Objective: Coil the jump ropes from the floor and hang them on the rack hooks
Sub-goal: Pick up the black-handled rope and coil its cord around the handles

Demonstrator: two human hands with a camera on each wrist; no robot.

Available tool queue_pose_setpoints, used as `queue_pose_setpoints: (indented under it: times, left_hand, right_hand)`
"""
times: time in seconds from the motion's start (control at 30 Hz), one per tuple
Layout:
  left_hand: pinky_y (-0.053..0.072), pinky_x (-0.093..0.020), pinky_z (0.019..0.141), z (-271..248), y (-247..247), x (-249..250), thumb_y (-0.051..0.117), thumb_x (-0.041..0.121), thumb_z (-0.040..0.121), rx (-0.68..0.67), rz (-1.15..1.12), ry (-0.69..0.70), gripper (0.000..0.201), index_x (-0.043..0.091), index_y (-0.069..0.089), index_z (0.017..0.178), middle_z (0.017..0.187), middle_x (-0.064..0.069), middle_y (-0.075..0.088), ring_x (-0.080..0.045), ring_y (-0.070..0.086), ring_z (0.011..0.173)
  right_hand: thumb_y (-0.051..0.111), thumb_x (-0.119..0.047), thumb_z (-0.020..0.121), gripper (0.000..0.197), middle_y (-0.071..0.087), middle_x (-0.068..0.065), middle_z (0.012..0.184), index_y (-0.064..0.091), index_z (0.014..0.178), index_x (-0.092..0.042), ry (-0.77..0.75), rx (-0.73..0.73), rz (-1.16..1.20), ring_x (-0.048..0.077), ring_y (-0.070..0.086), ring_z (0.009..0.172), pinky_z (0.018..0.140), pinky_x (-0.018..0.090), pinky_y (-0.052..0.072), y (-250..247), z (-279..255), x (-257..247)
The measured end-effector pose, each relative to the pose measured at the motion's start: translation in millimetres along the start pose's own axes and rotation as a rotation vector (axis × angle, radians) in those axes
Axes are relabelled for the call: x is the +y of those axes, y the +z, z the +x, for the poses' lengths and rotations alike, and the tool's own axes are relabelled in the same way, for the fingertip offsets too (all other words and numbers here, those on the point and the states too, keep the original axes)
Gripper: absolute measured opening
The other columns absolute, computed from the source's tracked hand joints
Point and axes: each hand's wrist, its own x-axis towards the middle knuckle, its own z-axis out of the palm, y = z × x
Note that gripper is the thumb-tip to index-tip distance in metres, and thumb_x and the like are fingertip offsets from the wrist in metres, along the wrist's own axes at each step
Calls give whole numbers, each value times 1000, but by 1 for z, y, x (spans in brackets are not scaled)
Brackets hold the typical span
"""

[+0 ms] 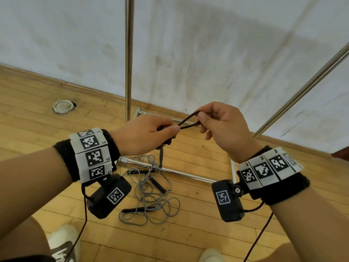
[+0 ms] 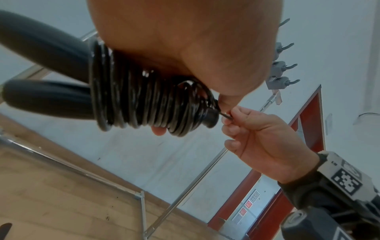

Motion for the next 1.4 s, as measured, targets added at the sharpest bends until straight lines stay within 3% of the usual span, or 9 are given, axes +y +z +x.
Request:
queue_pose_setpoints:
  times: [0.13, 0.47, 0.7, 0.8, 0.87, 0.97, 1.17, 1.3, 1.4]
  left_hand:
    - [50, -16, 58, 2, -3, -5, 48, 32, 99, 5, -73, -6, 16, 32, 64, 95, 79, 10, 67, -5, 63, 63]
    - [45, -11, 50, 7, -7, -10, 47, 27, 102, 22, -36, -34, 26, 16, 69, 105, 80, 3, 69, -5, 63, 60]
    - [54, -15, 65, 5, 5, -8, 55, 15, 88, 19, -2, -55, 21, 31, 69, 90, 85, 7, 72, -4, 67, 79]
    - [54, -27, 83, 4, 10, 0, 56, 17, 80, -18, -55, -1, 19, 31, 66, 89, 92, 11, 73, -4, 67, 92]
    - [55, -33, 82, 4, 13, 5, 59, 27, 88, -30, -90, 11, 7, 31, 65, 89, 88, 11, 73, -7, 68, 89]
    - [57, -39, 78, 4, 15, 9, 55, 38, 97, 2, -26, 27, 16, 28, 68, 93, 83, 12, 73, -10, 68, 80]
    - [51, -15, 66, 1, 14, 10, 60, 28, 96, 45, 28, 62, 14, 24, 74, 95, 78, 16, 73, -1, 68, 74]
    - [60, -38, 79, 4, 6, 9, 63, 18, 95, 119, -89, 42, 11, 17, 74, 95, 79, 7, 76, -11, 73, 79]
    - [61, -40, 80, 4, 4, 12, 62, 12, 95, 134, -189, 62, 10, 11, 72, 94, 80, -1, 76, -17, 75, 82]
  right_hand:
    - [58, -9, 96, 20, 68, -7, 73, 67, 89, -26, -44, 100, 13, 4, 61, 60, 48, 21, 49, -9, 3, -5]
    - [60, -8, 95, 19, 71, -3, 78, 68, 91, -25, -72, 156, 35, 8, 64, 63, 49, 22, 51, -18, 3, -8]
    - [64, -7, 92, 11, 71, 1, 68, 72, 93, -15, -10, 107, 84, 16, 69, 61, 52, 25, 54, -4, -2, -10]
    - [65, -7, 91, 12, 72, 5, 65, 72, 87, -16, -10, 114, 124, 19, 70, 59, 49, 24, 53, 0, -2, -13]
    - [65, -8, 91, 11, 71, 5, 62, 72, 84, -13, -4, 102, 146, 18, 69, 55, 48, 25, 53, -1, -2, -15]
    - [65, -8, 88, 8, 68, 1, 59, 71, 83, -9, 33, 53, 109, 15, 66, 52, 48, 26, 52, -4, -1, -11]
    - [59, -4, 92, 21, 72, 9, 95, 73, 105, -14, -25, -139, 108, 22, 70, 87, 71, 32, 60, -8, -5, 0]
    - [70, -10, 87, 20, 72, 14, 104, 71, 106, -6, -101, -244, 178, 26, 68, 99, 89, 36, 57, -11, -9, 1]
    - [74, 3, 81, 13, 70, 11, 86, 69, 90, -6, -155, -143, 171, 20, 67, 83, 83, 35, 56, -9, -7, 2]
